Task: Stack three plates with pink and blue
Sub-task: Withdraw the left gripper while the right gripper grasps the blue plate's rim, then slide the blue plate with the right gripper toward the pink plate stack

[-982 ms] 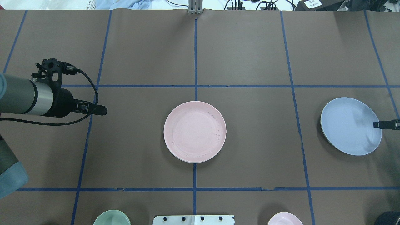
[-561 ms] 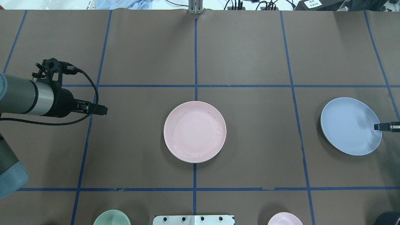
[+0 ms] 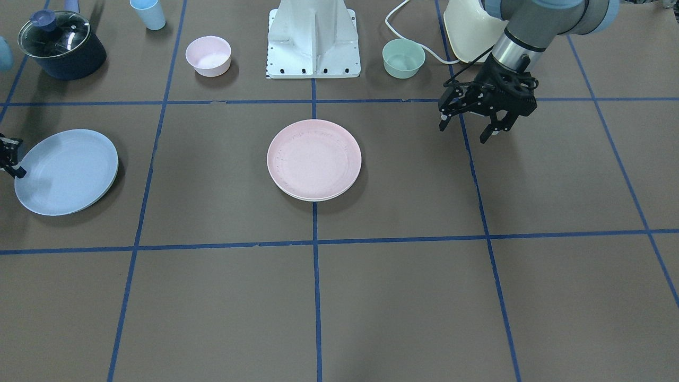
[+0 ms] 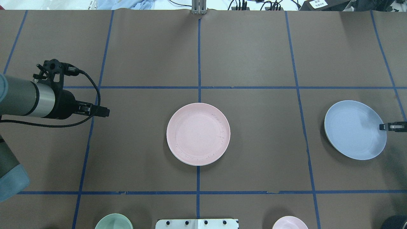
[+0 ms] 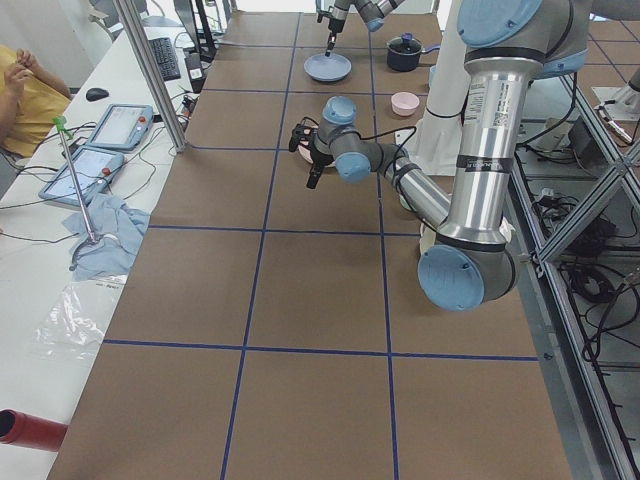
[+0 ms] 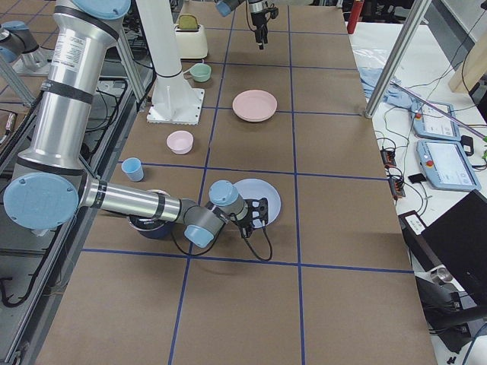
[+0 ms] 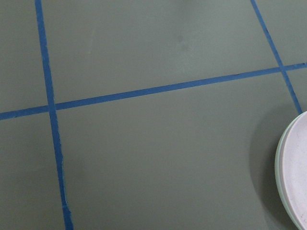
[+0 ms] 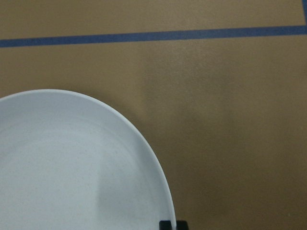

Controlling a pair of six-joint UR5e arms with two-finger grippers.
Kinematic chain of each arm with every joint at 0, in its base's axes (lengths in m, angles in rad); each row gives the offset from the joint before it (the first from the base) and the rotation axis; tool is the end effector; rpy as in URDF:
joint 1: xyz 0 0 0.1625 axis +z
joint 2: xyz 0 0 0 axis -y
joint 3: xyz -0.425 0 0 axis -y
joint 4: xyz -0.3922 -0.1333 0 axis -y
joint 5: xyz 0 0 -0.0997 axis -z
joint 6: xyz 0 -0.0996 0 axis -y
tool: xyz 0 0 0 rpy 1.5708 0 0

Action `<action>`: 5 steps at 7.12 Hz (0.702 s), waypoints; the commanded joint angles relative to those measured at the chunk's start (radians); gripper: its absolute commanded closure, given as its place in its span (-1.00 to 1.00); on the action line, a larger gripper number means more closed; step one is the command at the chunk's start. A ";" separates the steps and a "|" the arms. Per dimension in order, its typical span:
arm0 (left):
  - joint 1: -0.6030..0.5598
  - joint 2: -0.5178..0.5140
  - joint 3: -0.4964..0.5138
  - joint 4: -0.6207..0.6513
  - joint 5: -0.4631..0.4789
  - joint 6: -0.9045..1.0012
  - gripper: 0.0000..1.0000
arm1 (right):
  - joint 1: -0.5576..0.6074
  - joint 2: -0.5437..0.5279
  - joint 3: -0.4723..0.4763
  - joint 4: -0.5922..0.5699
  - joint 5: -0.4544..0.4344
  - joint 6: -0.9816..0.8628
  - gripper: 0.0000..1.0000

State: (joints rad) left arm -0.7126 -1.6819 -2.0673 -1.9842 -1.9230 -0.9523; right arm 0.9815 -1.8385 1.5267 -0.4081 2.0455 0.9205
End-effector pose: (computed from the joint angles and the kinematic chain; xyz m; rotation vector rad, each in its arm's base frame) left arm 0.3143 -0.4024 0.3248 0.3709 0.9916 0.0946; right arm -0.1456 -0.3757 0.6761 0.3021 -0.8950 0.1043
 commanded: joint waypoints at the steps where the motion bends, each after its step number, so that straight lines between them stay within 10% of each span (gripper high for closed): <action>1: -0.042 0.007 -0.007 0.008 -0.008 0.047 -1.00 | 0.005 0.080 0.035 -0.001 0.028 0.000 1.00; 5: -0.470 0.106 0.013 0.180 -0.183 0.742 -1.00 | 0.005 0.364 0.041 -0.061 0.068 0.115 1.00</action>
State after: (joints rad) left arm -1.0393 -1.6047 -2.0631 -1.8767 -2.0901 -0.4309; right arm 0.9863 -1.5741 1.5593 -0.4311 2.0987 0.9527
